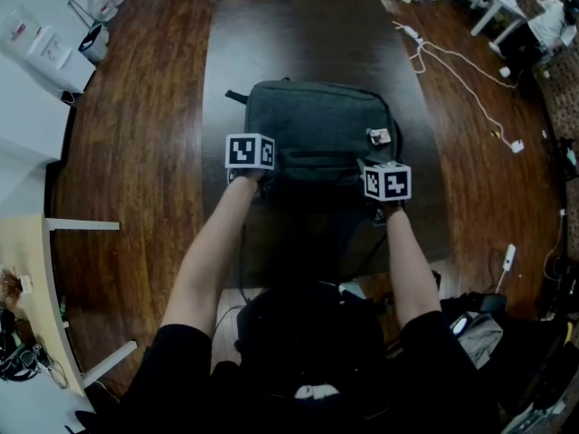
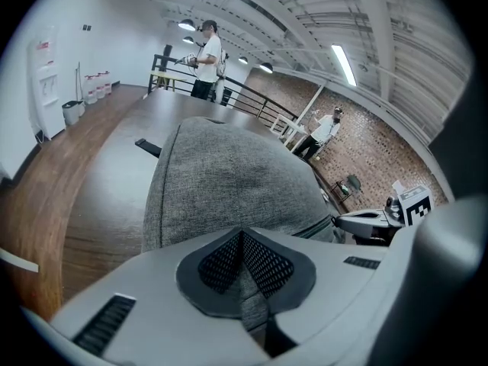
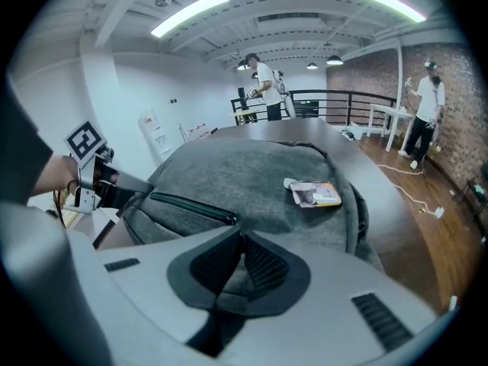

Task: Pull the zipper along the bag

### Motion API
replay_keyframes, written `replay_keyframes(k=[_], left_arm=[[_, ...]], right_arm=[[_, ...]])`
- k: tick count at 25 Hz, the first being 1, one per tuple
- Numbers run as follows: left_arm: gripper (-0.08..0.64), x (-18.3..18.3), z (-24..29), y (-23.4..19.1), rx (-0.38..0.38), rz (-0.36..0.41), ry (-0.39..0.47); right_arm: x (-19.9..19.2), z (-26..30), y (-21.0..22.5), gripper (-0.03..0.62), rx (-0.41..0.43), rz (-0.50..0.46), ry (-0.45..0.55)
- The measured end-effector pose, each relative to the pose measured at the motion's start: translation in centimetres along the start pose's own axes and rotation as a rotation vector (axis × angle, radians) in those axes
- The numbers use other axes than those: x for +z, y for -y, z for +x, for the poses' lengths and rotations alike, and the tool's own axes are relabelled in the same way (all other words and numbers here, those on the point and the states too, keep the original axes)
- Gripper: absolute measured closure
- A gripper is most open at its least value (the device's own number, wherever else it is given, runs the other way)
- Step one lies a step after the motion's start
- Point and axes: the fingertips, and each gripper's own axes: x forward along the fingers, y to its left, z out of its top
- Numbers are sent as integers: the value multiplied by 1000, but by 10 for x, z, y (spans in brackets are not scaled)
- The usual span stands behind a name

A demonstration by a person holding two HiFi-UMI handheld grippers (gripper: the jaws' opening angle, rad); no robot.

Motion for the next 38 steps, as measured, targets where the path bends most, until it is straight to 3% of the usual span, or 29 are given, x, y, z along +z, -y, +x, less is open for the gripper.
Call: replay_keyframes(k=[2, 6, 10, 15, 19, 24, 34, 38], left_arm=[[554, 0, 0, 0, 10, 12, 6], [554, -1, -3, -1, 20, 9, 22], [554, 0, -5, 1, 45, 4, 60], [554, -2, -14, 3, 127, -17, 118], [555, -27, -22, 1, 228, -7, 58], [555, -36, -22, 44, 105, -37, 80], [555, -97, -35, 71, 125, -19, 6], [555, -118, -42, 95, 121, -29, 36]], right_arm=[[-1, -3, 0, 560, -5, 24, 15], [-24, -13, 12, 584, -113, 10, -47], [-45, -23, 22, 584, -125, 94, -32], [-46, -26, 7, 584, -132, 125, -37], [-49, -32, -9, 584, -142, 153, -39], [-56, -37, -20, 583, -141, 166, -26], [-66, -56, -49, 584, -61, 153, 0], [-87, -74, -57, 584, -25, 134, -11]])
